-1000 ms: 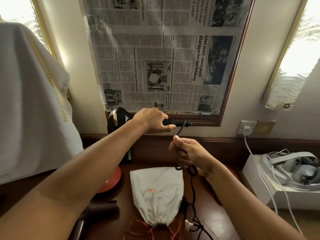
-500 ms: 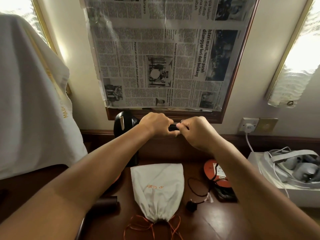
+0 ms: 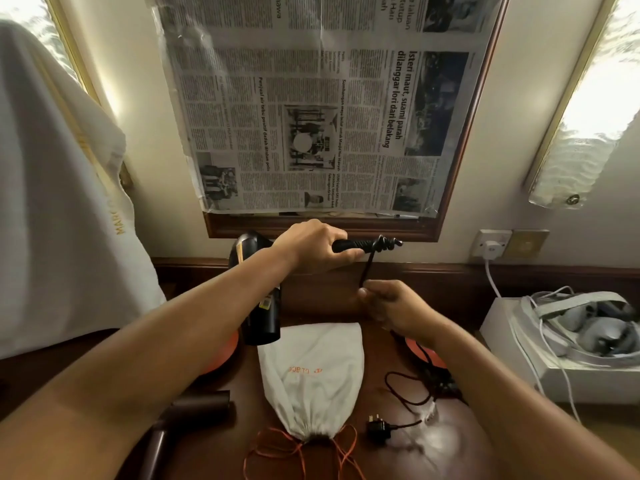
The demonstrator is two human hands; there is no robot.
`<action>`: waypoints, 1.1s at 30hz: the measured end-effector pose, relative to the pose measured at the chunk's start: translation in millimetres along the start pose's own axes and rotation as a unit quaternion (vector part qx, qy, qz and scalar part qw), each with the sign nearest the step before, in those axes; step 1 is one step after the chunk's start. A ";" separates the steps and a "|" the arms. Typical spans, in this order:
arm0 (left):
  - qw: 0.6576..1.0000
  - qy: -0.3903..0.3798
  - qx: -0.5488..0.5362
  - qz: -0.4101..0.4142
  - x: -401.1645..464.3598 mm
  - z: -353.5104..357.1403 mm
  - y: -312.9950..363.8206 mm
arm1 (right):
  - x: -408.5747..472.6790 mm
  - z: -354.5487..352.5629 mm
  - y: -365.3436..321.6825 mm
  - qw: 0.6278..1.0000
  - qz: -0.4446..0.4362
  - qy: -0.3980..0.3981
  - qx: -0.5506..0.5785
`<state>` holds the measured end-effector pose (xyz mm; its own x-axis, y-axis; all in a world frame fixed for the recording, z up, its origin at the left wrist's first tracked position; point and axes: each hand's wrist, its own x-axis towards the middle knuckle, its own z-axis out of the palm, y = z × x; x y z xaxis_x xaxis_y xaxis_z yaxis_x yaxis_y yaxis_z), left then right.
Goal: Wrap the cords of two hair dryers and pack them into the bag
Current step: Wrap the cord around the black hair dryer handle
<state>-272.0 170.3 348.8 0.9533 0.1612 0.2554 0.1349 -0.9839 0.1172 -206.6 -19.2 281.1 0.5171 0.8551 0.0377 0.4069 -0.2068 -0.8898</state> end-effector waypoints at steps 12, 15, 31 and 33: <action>0.994 -0.072 0.059 0.057 -2.0 -12.4 15.8 | 37.6 -77.1 -29.1 0.970 0.081 0.041 -0.227; 0.991 -0.064 0.104 0.058 -0.3 -11.3 10.9 | 43.2 -84.8 -36.9 0.926 0.032 0.101 -0.362; 0.990 -0.086 0.092 -0.057 7.0 3.5 -2.0 | 8.1 -25.5 -44.6 0.929 -0.099 0.171 -0.312; 0.991 -0.088 0.071 -0.069 7.1 -1.6 -5.6 | 2.2 -15.9 -37.9 0.962 -0.058 0.146 -0.225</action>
<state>-266.3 177.0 351.5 0.9539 0.2908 0.0736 0.2916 -0.9565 0.0007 -208.9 -17.0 322.1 0.6113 0.7282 0.3101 0.7256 -0.3591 -0.5870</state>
